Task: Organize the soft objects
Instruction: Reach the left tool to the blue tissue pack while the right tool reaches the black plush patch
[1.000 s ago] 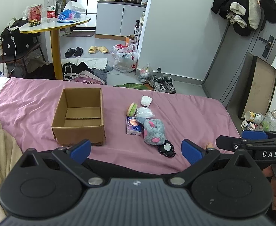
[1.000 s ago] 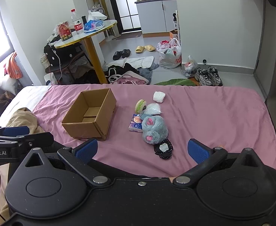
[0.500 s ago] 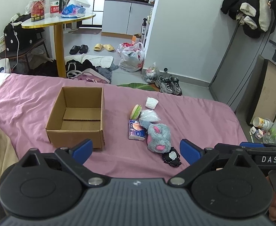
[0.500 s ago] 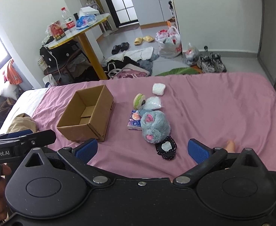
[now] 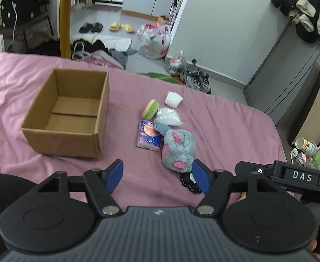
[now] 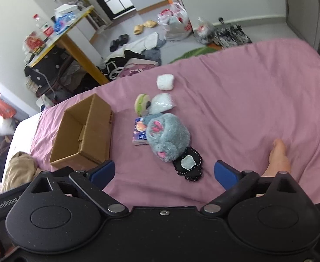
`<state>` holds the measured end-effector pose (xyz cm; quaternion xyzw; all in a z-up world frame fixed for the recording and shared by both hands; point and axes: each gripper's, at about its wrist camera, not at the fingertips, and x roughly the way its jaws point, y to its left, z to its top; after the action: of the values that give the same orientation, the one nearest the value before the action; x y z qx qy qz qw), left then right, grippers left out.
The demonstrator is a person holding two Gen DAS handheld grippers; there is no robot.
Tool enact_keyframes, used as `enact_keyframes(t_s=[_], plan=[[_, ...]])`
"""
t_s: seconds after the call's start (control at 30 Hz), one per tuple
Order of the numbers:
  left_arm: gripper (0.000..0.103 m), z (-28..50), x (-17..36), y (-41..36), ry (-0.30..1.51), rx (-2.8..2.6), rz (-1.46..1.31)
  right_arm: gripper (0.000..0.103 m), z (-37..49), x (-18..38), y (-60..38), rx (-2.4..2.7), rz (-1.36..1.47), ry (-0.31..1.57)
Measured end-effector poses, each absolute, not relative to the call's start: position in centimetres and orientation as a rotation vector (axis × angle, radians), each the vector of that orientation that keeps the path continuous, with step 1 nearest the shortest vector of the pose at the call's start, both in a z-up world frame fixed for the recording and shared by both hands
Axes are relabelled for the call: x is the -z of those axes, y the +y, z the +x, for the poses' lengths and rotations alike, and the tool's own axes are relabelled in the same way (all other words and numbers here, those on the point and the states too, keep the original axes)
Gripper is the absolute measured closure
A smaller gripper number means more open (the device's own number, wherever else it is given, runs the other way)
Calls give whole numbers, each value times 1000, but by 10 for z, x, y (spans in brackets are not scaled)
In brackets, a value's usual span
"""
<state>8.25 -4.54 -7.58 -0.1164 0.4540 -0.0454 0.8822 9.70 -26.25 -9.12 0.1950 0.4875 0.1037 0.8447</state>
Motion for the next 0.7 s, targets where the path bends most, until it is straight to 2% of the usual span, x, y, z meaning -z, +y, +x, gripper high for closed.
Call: enact_keyframes(t_s=[0.23,0.53,0.7], plan=[[45,107,108,-59,1033,111,-299,19,115,114,-274,-180,479,1098],[52,140,138,-52,1076,-6,-344,22,134,142,-276,-172,530,1176],[56,162,151,-45,1096,-68,-391,28,144,157,-274,-170,536,1229]])
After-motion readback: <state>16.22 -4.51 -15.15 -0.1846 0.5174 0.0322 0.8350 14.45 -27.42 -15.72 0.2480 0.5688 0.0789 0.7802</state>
